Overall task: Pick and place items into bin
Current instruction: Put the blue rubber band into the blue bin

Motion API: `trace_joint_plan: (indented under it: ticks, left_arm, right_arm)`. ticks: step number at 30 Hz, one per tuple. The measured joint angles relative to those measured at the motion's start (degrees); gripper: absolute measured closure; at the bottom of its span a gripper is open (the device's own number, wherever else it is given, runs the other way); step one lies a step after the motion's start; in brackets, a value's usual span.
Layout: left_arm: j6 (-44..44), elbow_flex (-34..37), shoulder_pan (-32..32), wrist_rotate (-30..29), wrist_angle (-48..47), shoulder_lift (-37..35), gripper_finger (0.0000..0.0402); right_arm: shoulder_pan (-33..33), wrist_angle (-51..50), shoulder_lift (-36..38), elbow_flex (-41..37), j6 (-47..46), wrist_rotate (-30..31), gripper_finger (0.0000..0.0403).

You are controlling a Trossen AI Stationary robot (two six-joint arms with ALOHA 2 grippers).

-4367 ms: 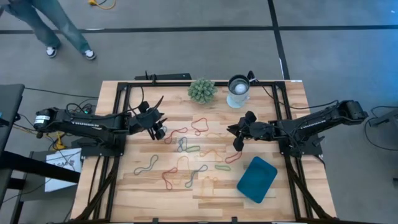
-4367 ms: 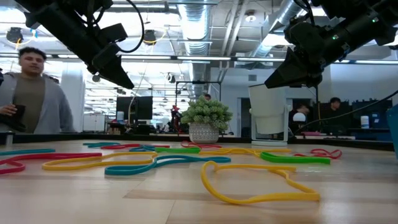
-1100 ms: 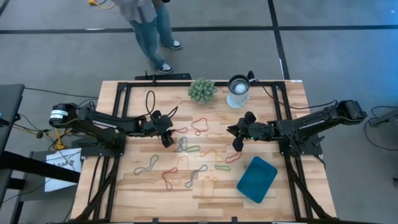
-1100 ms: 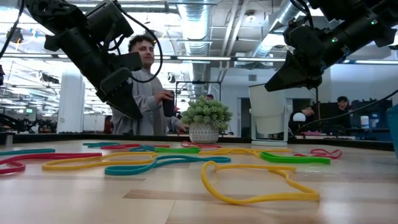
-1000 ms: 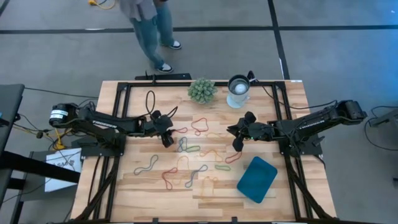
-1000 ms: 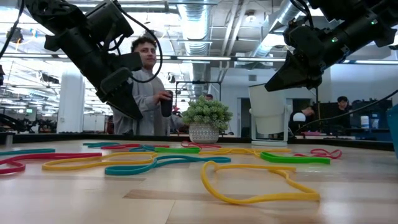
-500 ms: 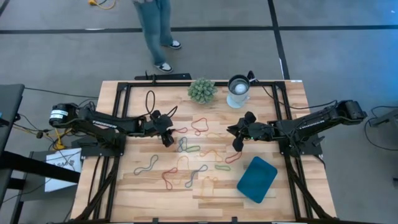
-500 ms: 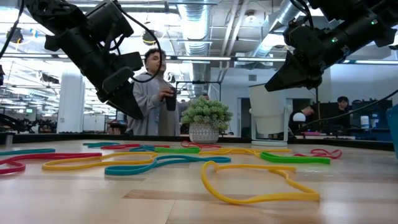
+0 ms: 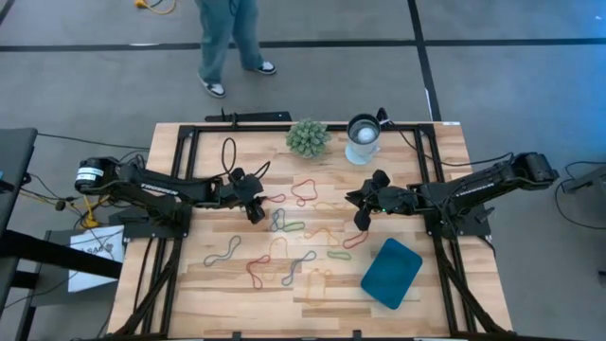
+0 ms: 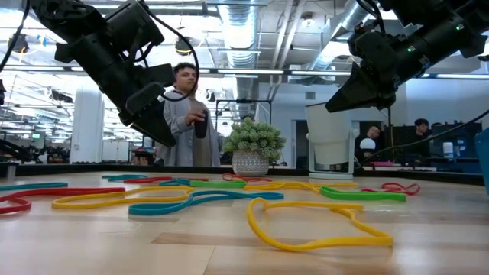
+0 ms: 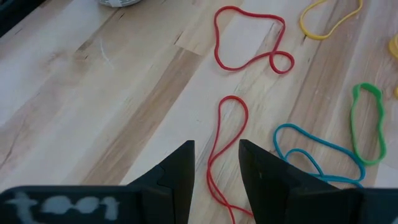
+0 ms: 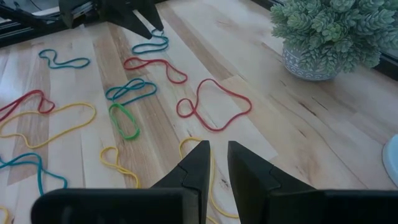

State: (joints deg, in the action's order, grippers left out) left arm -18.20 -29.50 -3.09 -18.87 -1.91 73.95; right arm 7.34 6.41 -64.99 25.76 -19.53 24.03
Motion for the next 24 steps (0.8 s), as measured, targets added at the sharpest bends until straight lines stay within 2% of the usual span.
trace_joint_plan:
  ticks: [19,24]
  left_arm:
    - [0.12,0.0,0.03,0.04,0.2,0.0,0.0285]
    - [-2.12,0.0,0.13,-0.15,-1.55,-0.02,0.0285]
  right_arm:
    - [-1.98,0.03,0.01,-0.01,0.0,0.04,0.0351]
    - [-2.71,0.01,0.02,0.0,0.0,0.02,0.0351]
